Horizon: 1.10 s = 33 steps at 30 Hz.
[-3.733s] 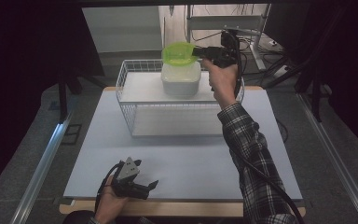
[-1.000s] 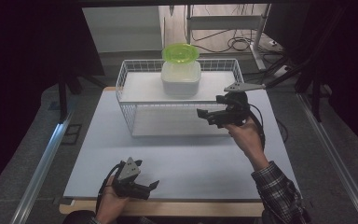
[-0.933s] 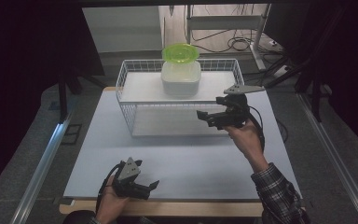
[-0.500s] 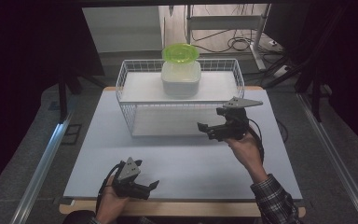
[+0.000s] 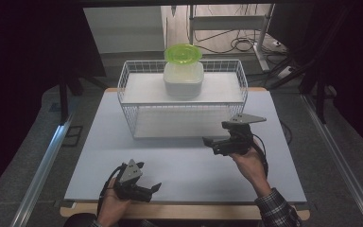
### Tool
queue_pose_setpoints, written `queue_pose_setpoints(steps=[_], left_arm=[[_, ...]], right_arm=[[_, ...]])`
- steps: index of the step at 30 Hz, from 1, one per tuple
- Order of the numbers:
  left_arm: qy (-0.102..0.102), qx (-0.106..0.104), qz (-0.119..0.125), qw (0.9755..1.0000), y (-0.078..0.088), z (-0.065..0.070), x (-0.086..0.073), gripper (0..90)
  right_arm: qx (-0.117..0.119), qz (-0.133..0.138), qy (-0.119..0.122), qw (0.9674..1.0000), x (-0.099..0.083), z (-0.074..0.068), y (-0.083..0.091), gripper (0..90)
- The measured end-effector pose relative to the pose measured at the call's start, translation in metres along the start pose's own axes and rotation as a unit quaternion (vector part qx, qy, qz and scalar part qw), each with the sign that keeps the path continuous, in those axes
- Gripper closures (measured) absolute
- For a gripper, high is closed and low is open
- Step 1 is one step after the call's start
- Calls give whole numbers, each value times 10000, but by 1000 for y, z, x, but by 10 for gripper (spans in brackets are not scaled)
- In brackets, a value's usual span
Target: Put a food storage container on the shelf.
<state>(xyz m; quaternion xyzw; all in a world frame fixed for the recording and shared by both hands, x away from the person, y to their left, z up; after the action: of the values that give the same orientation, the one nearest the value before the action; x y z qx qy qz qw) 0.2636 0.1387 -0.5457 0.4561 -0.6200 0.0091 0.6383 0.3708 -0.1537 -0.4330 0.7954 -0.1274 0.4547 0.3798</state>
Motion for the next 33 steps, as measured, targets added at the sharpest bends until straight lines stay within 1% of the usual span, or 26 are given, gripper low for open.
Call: queue_pose_setpoints(steps=[2,5,9,16,19,22,27,33], left_arm=[[8,3,14,10000,0,0,0,32],[16,2,21,10000,1,0,0,33],[19,-6,18,10000,0,0,0,33],[5,-6,10,10000,0,0,0,33],[16,-14,6,10000,0,0,0,33],[25,-20,14,10000,0,0,0,33],[39,-25,18,10000,0,0,0,32],[47,-29,14,10000,0,0,0,32]], right_arm=[[-35,-58,51,10000,-6,0,1,6],[-60,-92,62,9999,-14,0,3,6],[-109,-52,45,9999,-23,1,8,8],[-249,-57,-35,9997,-40,9,16,12],[-372,-66,-48,9993,-50,14,19,17],[-484,-166,-52,9987,-60,18,20,17],[-569,-354,-105,9977,-77,25,21,16],[-671,-489,-43,9965,-88,26,24,9]])
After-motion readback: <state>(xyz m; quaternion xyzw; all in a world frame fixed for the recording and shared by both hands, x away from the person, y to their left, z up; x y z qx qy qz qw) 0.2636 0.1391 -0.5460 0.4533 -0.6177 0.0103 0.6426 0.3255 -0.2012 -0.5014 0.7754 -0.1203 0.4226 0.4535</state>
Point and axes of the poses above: each handheld gripper's, and its own axes: y roughly backward along the jaws, x roughly out of its top, z roughly to its right, the point moved 4 cm from there along -y, roughly forward along the jaws, and after that the axes turned 14 degrees about -y, right-handed, at the moved point
